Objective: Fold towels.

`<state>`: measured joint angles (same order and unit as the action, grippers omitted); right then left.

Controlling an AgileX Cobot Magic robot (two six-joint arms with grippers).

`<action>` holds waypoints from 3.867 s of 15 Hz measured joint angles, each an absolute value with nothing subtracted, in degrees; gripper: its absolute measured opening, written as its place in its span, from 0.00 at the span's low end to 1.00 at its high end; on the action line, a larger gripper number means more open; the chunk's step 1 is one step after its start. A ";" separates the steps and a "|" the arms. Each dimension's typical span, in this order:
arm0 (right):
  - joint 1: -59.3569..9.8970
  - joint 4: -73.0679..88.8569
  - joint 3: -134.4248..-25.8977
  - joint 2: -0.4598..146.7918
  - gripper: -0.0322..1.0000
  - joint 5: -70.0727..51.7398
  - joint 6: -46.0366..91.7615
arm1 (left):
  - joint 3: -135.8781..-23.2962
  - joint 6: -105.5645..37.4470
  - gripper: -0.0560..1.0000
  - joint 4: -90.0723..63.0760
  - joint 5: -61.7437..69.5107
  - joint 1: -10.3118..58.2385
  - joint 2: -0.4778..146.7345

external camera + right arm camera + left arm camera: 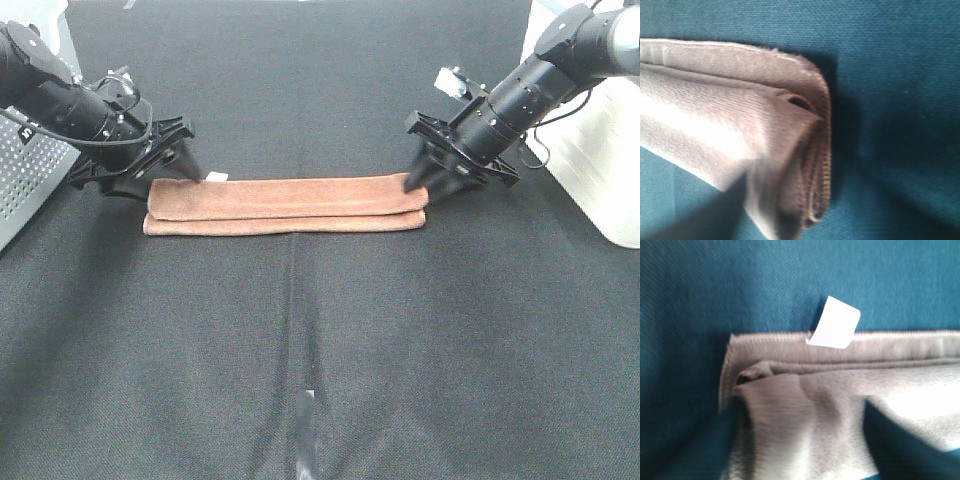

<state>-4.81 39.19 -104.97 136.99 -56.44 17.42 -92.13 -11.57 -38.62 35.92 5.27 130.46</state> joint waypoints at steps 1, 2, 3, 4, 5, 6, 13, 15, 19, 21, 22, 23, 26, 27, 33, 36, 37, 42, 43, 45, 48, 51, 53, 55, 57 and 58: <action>-4.76 38.85 -105.08 136.99 0.77 -56.78 17.42 | -92.19 -11.57 0.80 -38.62 35.92 5.27 130.46; -4.76 38.10 -105.25 136.65 0.84 -57.01 17.42 | -92.19 -11.40 0.81 -38.33 35.92 5.27 130.46; -4.76 36.44 -105.25 135.62 0.88 -57.01 17.42 | -92.19 -11.34 0.82 -38.22 35.92 5.16 130.46; -4.76 35.58 -105.25 134.59 0.88 -57.07 17.36 | -92.19 -11.34 0.82 -37.64 35.87 5.16 130.46; -4.76 35.58 -105.25 134.59 0.88 -57.07 17.36 | -92.19 -11.34 0.82 -37.64 35.87 5.16 130.46; -4.76 34.72 -105.25 133.90 0.89 -57.07 17.19 | -92.25 -11.34 0.82 -36.78 35.87 5.16 130.46; -4.76 33.92 -105.31 133.67 0.89 -56.32 17.19 | -92.65 -11.34 0.82 -35.41 34.49 5.67 133.10; -4.76 33.80 -105.31 133.67 0.89 -56.09 17.19 | -92.88 -11.52 0.76 -35.64 32.37 6.59 133.44; -4.76 33.80 -105.31 133.67 0.89 -55.69 17.19 | -92.93 -11.63 0.27 -36.21 30.08 7.51 134.53; -4.76 33.80 -105.31 133.67 0.89 -55.69 17.19 | -92.93 -11.63 0.13 -35.98 30.37 7.51 134.53; -4.76 33.75 -105.31 133.67 0.89 -55.69 17.19 | -92.93 -11.57 0.13 -35.35 30.65 7.51 134.53; -4.76 33.75 -105.31 133.67 0.89 -55.69 17.19 | -92.93 -11.57 0.13 -34.03 31.28 7.51 134.19; -4.76 33.69 -105.31 133.67 0.89 -55.63 17.19 | -92.82 -11.34 0.13 -29.74 33.98 7.05 132.47; -4.76 33.69 -105.31 133.67 0.89 -55.63 17.19 | -92.88 -11.29 0.13 -27.16 35.41 6.07 129.95; -4.76 33.69 -105.31 133.67 0.89 -55.75 17.19 | -104.16 -1.72 0.13 -18.91 48.53 6.70 126.28; -4.76 33.98 -105.31 133.67 0.89 -56.67 17.19 | -108.75 1.95 0.13 -20.45 49.73 11.34 126.51; -4.76 34.49 -105.31 133.67 0.89 -56.84 17.19 | -110.12 2.75 0.13 -22.29 49.73 13.24 127.14; -4.76 35.29 -105.31 133.67 0.89 -58.27 17.19 | -113.50 6.99 0.14 -30.60 44.69 20.17 133.90; -4.76 35.29 -105.31 133.67 0.89 -58.27 17.19 | -114.42 8.37 0.19 -31.11 42.74 21.31 135.33; -4.76 35.29 -105.31 133.67 0.89 -58.33 17.19 | -115.91 12.26 0.37 -31.40 38.85 23.38 137.45; -4.76 35.29 -105.31 133.67 0.89 -58.96 17.19 | -116.08 15.07 0.62 -33.92 32.83 26.18 138.43; -4.76 35.47 -105.31 133.67 0.89 -60.22 17.19 | -116.20 15.18 0.64 -36.73 29.62 26.36 138.37; -4.76 37.59 -105.31 133.44 0.89 -61.31 17.25 | -116.20 15.18 0.65 -34.72 28.65 24.69 136.88; -4.81 41.37 -105.37 132.12 0.89 -61.76 18.22 | -116.31 15.18 0.65 -30.77 28.13 21.43 134.76; -5.73 46.87 -105.37 130.58 0.89 -62.68 20.57 | -116.37 15.18 0.65 -28.82 28.76 17.82 133.50; -6.82 50.25 -105.37 130.46 0.89 -63.20 21.72 | -116.37 15.18 0.65 -28.25 29.22 16.27 133.27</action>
<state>-6.82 50.25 -105.37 130.46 -63.20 21.72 -116.37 15.18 -28.25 29.22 16.27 133.27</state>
